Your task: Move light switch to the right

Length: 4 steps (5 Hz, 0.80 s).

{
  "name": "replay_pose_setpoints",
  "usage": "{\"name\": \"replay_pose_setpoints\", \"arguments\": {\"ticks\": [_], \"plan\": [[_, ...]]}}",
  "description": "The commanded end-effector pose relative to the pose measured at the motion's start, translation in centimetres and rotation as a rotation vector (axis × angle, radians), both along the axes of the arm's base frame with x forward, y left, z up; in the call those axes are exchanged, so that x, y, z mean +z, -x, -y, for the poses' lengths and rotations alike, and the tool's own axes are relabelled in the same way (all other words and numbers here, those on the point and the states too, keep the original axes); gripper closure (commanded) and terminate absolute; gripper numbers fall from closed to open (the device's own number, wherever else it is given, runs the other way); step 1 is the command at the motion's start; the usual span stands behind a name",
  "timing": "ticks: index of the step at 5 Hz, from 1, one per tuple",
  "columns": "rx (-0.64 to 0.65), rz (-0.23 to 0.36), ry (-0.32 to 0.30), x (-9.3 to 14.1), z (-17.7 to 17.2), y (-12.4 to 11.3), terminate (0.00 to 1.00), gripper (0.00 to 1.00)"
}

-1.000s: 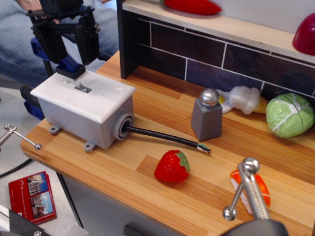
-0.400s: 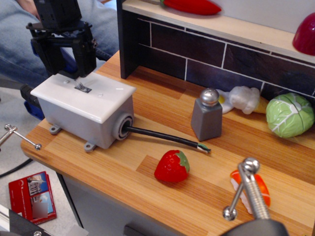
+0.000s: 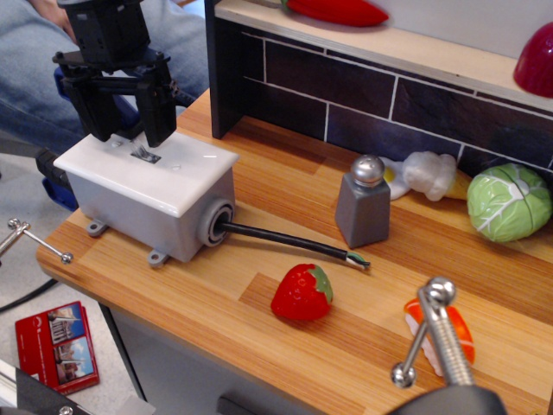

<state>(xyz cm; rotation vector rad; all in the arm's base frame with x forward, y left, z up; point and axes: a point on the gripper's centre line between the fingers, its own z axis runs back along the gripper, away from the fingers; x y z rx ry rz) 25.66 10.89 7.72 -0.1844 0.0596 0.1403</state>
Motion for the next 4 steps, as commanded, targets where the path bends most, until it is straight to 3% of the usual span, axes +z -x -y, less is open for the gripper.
{"name": "replay_pose_setpoints", "arguments": {"ticks": [1, 3, 4], "plan": [[-0.017, 0.022, 0.042, 1.0, 4.7, 1.5, 0.00, 0.00], [-0.003, -0.020, 0.079, 2.6, 5.9, 0.4, 0.00, 0.00], [0.007, 0.007, 0.075, 4.1, 5.4, 0.2, 1.00, 0.00]]}}
